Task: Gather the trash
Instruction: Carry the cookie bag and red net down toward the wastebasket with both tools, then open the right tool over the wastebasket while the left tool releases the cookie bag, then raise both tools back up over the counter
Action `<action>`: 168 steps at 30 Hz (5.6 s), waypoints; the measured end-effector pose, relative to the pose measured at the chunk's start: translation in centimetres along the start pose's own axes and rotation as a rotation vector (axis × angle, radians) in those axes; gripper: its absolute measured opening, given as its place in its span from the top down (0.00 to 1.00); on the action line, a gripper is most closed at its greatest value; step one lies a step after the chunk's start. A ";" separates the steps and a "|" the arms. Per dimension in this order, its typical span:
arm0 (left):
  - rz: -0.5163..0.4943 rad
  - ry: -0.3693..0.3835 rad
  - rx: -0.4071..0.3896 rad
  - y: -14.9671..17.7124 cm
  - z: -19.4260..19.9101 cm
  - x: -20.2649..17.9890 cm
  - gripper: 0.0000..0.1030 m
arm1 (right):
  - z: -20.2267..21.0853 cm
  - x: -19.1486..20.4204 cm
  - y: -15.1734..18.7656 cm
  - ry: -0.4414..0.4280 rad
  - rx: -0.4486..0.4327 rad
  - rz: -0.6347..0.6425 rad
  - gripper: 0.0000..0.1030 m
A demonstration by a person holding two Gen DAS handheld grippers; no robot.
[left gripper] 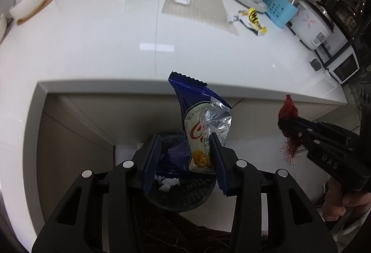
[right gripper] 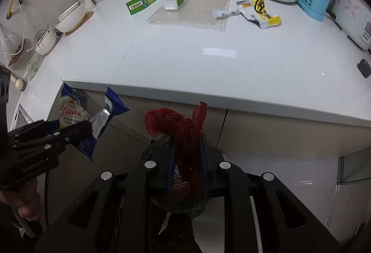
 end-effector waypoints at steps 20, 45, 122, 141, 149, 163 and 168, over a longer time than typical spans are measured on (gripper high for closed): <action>0.029 -0.013 0.120 5.5 -5.9 2.9 0.59 | -8.7 0.8 5.4 -0.076 0.118 0.005 0.83; 0.099 -0.087 0.192 6.3 -9.2 5.4 0.59 | -16.5 2.7 7.2 -0.084 0.290 0.040 0.50; 0.015 -0.065 0.014 -0.4 -2.3 -0.1 0.06 | 0.4 -6.0 -0.9 0.097 0.022 -0.135 0.11; 0.072 -0.120 -0.074 -7.7 1.5 2.3 0.06 | 2.5 -4.0 -9.1 0.081 -0.075 -0.074 0.11; 0.043 -0.123 -0.106 -12.7 2.0 3.3 0.06 | 2.1 -3.2 -13.9 0.111 -0.104 -0.074 0.11; 0.024 -0.109 -0.090 -22.4 -0.3 7.6 0.07 | -0.9 -1.2 -22.1 0.149 -0.087 -0.107 0.11; 0.010 -0.115 -0.073 -25.4 -2.0 9.0 0.07 | -2.8 -0.1 -24.4 0.152 -0.066 -0.119 0.11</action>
Point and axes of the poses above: each gripper's, at about its wrist camera, not at the fingertips, and z roughly against the way its jaws point, x to its left, y to its underside, the point moved 2 cm from there along -z, roughly the way its jaws point
